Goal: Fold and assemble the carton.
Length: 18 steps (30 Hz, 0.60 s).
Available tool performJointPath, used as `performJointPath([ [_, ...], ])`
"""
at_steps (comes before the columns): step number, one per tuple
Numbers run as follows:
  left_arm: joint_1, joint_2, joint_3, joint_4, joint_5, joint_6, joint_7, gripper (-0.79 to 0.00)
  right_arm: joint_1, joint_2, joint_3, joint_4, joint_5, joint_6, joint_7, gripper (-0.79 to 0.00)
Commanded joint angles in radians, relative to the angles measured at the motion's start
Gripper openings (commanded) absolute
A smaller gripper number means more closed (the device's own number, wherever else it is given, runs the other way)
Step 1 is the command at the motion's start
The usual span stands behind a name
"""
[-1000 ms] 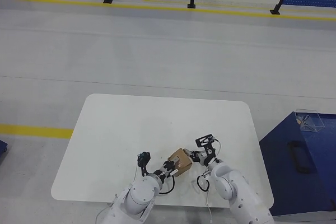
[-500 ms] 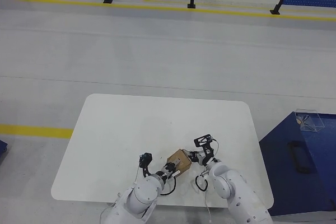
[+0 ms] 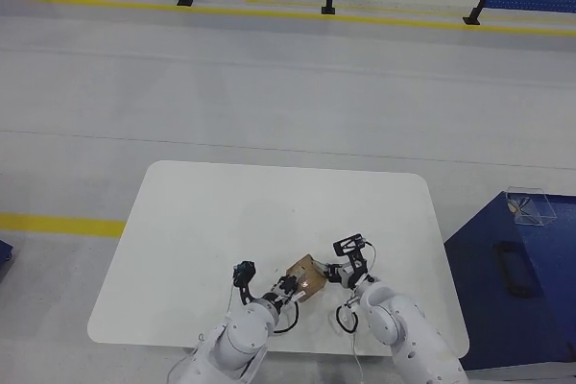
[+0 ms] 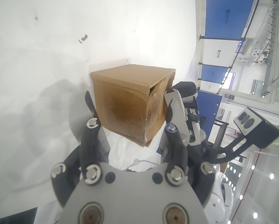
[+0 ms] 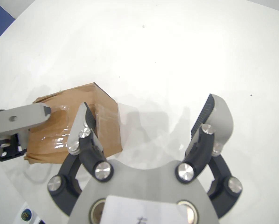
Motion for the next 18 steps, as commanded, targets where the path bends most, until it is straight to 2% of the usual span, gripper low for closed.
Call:
performJointPath([
  [1,0.029,0.007,-0.004,-0.048,0.051,-0.036,0.027,0.000,-0.003,0.001,0.007,-0.008,0.002,-0.008,-0.009,0.000],
  [4,0.063,0.022,0.000,-0.096,0.177,-0.133,0.045,0.000,-0.015,0.005,0.024,-0.026,0.004,-0.024,-0.020,0.000],
  [8,0.085,0.046,0.025,-0.095,0.472,-0.283,0.107,0.000,-0.023,0.009,0.052,-0.042,0.019,-0.030,-0.027,0.000],
  [17,0.097,0.048,0.025,-0.083,0.494,-0.279,0.118,0.000,0.026,-0.001,0.032,0.019,0.039,0.030,0.030,0.000],
  [18,0.088,0.052,0.023,-0.075,0.549,-0.271,0.112,0.000,0.040,-0.004,0.022,0.037,0.038,0.035,0.037,0.000],
])
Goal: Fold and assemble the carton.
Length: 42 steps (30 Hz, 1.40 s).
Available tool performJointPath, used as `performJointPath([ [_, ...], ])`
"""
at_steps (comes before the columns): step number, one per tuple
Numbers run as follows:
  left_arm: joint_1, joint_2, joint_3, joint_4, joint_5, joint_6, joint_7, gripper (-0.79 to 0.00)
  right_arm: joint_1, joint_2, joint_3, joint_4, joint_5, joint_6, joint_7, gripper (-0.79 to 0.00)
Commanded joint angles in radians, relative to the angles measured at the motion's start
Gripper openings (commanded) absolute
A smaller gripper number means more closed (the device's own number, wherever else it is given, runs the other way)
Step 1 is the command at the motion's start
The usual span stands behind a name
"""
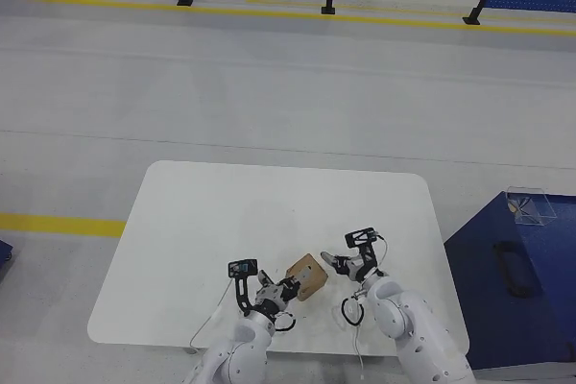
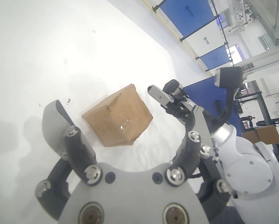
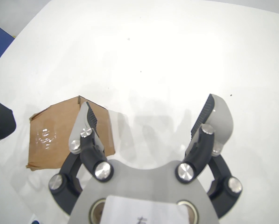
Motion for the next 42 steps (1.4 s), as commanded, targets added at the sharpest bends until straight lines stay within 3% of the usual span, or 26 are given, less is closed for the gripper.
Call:
performJointPath([
  [1,-0.020,0.008,0.000,0.017,0.138,0.017,0.002,0.000,0.033,-0.006,-0.023,0.039,-0.006,0.009,0.015,0.000],
  [4,-0.045,0.026,0.044,0.055,0.416,-0.074,-0.018,0.000,0.079,-0.017,-0.064,0.088,-0.012,0.009,0.020,0.000],
  [9,-0.036,0.052,0.031,0.059,0.629,-0.163,-0.043,0.000,0.129,-0.030,-0.111,0.141,-0.021,-0.013,0.001,0.000],
  [13,-0.033,0.061,0.034,0.051,0.706,-0.201,-0.095,0.000,0.165,-0.041,-0.152,0.181,-0.036,-0.043,-0.010,0.000],
  [22,-0.095,0.048,0.080,0.124,0.801,-0.161,-0.138,0.000,0.201,-0.056,-0.166,0.249,-0.015,-0.035,-0.066,0.000],
  [23,-0.101,0.047,0.084,0.131,0.801,-0.161,-0.140,-0.151,0.199,-0.055,-0.160,0.254,-0.011,-0.035,-0.070,0.000],
  [24,-0.106,0.045,0.087,0.137,0.798,-0.161,-0.140,-0.409,0.197,-0.054,-0.153,0.257,-0.009,-0.034,-0.074,0.000],
  [27,-0.122,0.040,0.093,0.160,0.796,-0.157,-0.138,-0.773,0.190,-0.050,-0.127,0.268,0.008,-0.037,-0.082,0.000],
  [36,-0.124,0.033,0.090,0.163,0.750,-0.167,-0.151,-0.785,0.170,-0.034,-0.039,0.276,0.064,-0.047,-0.088,0.000],
  [42,-0.070,0.034,0.056,0.072,0.610,-0.192,-0.159,-0.785,0.144,-0.017,0.050,0.242,0.116,-0.044,-0.102,0.000],
])
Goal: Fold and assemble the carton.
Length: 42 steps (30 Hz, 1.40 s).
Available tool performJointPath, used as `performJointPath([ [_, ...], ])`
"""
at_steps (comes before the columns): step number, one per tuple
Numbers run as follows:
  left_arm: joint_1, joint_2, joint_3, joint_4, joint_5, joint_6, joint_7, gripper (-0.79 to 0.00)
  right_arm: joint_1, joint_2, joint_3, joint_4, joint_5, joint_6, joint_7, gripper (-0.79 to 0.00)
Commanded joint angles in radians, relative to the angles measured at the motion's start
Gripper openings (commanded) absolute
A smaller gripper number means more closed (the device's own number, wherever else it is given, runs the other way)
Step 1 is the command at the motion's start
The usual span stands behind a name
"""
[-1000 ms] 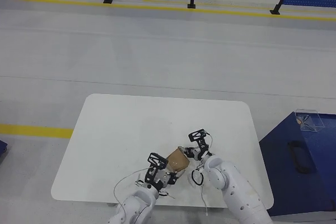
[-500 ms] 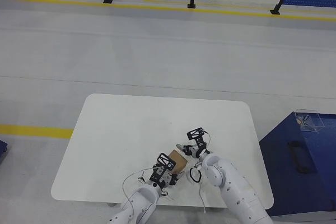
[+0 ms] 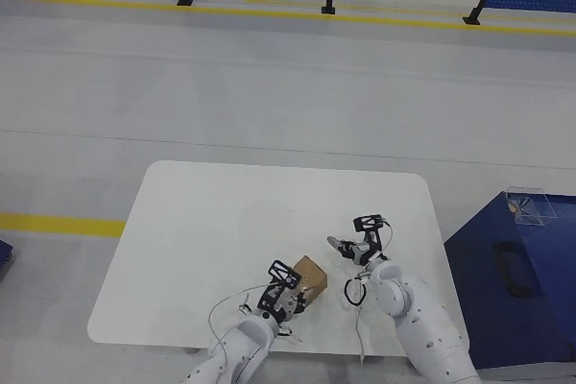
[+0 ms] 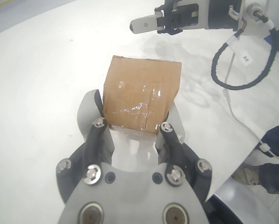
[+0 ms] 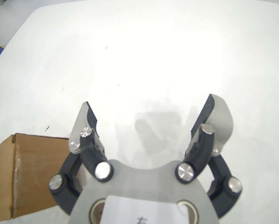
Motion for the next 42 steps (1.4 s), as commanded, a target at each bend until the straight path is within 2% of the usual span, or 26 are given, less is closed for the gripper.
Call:
performJointPath([
  [1,0.033,-0.002,-0.022,-0.056,-0.133,-0.012,-0.018,-0.785,-0.011,0.005,0.037,-0.017,0.035,0.001,0.002,0.000],
  [4,0.078,-0.007,-0.065,-0.127,-0.388,-0.013,-0.063,-0.785,-0.027,0.011,0.070,-0.041,0.068,-0.003,0.027,0.000],
  [6,0.095,-0.015,-0.101,-0.156,-0.594,0.027,-0.100,-0.785,-0.035,0.014,0.076,-0.053,0.071,-0.004,0.043,0.000],
  [9,0.095,-0.025,-0.148,-0.153,-0.899,0.113,-0.213,-0.785,-0.043,0.014,0.071,-0.066,0.069,-0.004,0.061,0.000],
  [10,0.087,-0.026,-0.160,-0.140,-0.963,0.145,-0.258,-0.511,-0.045,0.013,0.068,-0.069,0.066,-0.003,0.062,0.000],
  [11,0.077,-0.027,-0.171,-0.126,-1.010,0.175,-0.289,-0.071,-0.047,0.013,0.063,-0.072,0.063,-0.003,0.065,0.000],
  [12,0.066,-0.026,-0.179,-0.109,-1.024,0.204,-0.305,0.000,-0.049,0.013,0.057,-0.075,0.061,-0.008,0.075,0.000],
  [14,0.049,-0.026,-0.184,-0.073,-1.033,0.269,-0.325,0.000,-0.049,0.013,0.055,-0.077,0.062,-0.011,0.080,0.000],
  [17,0.034,-0.026,-0.203,-0.055,-1.081,0.308,-0.349,0.000,-0.049,0.013,0.055,-0.077,0.062,-0.011,0.080,0.000],
  [22,0.080,-0.015,-0.252,-0.131,-1.092,0.305,-0.301,0.000,-0.049,0.013,0.055,-0.077,0.062,-0.011,0.080,0.000],
  [23,0.095,-0.013,-0.265,-0.153,-1.110,0.277,-0.294,0.000,-0.049,0.013,0.055,-0.077,0.062,-0.011,0.080,0.000],
  [25,0.129,-0.009,-0.301,-0.196,-1.157,0.164,-0.244,0.000,-0.049,0.013,0.055,-0.077,0.062,-0.011,0.080,0.000],
  [28,0.179,0.002,-0.279,-0.243,-0.956,-0.039,-0.138,0.000,-0.049,0.013,0.055,-0.077,0.062,-0.011,0.080,0.000],
  [29,0.189,0.006,-0.262,-0.252,-0.838,-0.071,-0.088,-0.052,-0.049,0.013,0.055,-0.077,0.062,-0.011,0.080,0.000],
  [30,0.195,0.009,-0.236,-0.258,-0.707,-0.094,-0.040,-0.388,-0.049,0.013,0.055,-0.077,0.062,-0.011,0.080,0.000],
  [31,0.198,0.011,-0.210,-0.256,-0.583,-0.096,0.010,-0.760,-0.049,0.013,0.055,-0.077,0.062,-0.011,0.080,0.000],
  [32,0.198,0.011,-0.183,-0.246,-0.467,-0.071,0.052,-0.785,-0.049,0.013,0.055,-0.077,0.062,-0.011,0.080,0.000],
  [35,0.181,0.007,-0.103,-0.196,-0.210,0.028,0.125,-0.785,-0.049,0.013,0.055,-0.077,0.062,-0.011,0.080,0.000],
  [38,0.152,0.000,-0.051,-0.153,-0.158,0.050,0.096,-0.785,-0.049,0.013,0.055,-0.077,0.062,-0.011,0.080,0.000],
  [42,0.132,-0.006,-0.035,-0.134,-0.185,0.049,0.073,-0.785,-0.049,0.013,0.055,-0.077,0.062,-0.011,0.080,0.000],
])
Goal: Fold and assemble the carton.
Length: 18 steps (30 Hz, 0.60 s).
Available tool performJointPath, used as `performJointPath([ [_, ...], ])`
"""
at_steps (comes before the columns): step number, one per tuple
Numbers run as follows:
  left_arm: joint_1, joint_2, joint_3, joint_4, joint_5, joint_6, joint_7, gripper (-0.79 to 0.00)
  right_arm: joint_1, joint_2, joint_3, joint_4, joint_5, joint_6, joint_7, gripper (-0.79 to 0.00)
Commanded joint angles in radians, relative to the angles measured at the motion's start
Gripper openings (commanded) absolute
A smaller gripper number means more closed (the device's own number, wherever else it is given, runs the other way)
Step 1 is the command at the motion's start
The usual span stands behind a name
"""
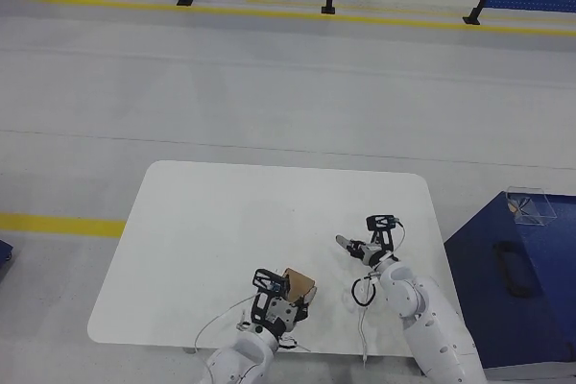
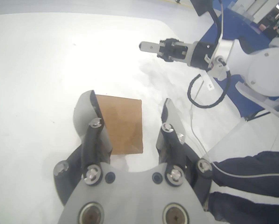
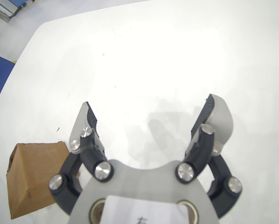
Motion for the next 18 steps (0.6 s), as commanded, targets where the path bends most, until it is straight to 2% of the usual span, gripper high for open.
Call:
performJointPath([
  [1,-0.006,-0.002,0.006,0.009,-0.010,0.007,0.002,-0.785,0.000,0.000,0.000,0.000,0.000,0.000,0.000,0.000],
  [6,-0.013,-0.005,0.007,0.024,-0.023,0.025,0.002,-0.785,0.000,0.000,0.000,0.000,0.000,0.000,0.000,0.000],
  [11,-0.028,-0.006,0.014,0.048,0.000,0.050,-0.069,-0.785,0.000,0.000,0.000,0.000,0.000,0.000,0.000,0.000],
  [14,-0.020,-0.009,0.005,0.028,-0.012,0.093,-0.016,-0.785,0.000,0.000,0.000,0.000,0.000,0.000,0.000,0.000],
  [16,-0.012,-0.009,-0.004,0.011,-0.039,0.077,0.023,-0.785,0.000,0.000,0.000,0.000,0.000,0.000,0.000,0.000],
  [18,-0.002,-0.007,-0.005,0.012,-0.050,0.056,0.015,-0.785,0.000,0.000,0.000,0.000,0.000,0.000,0.000,0.000],
])
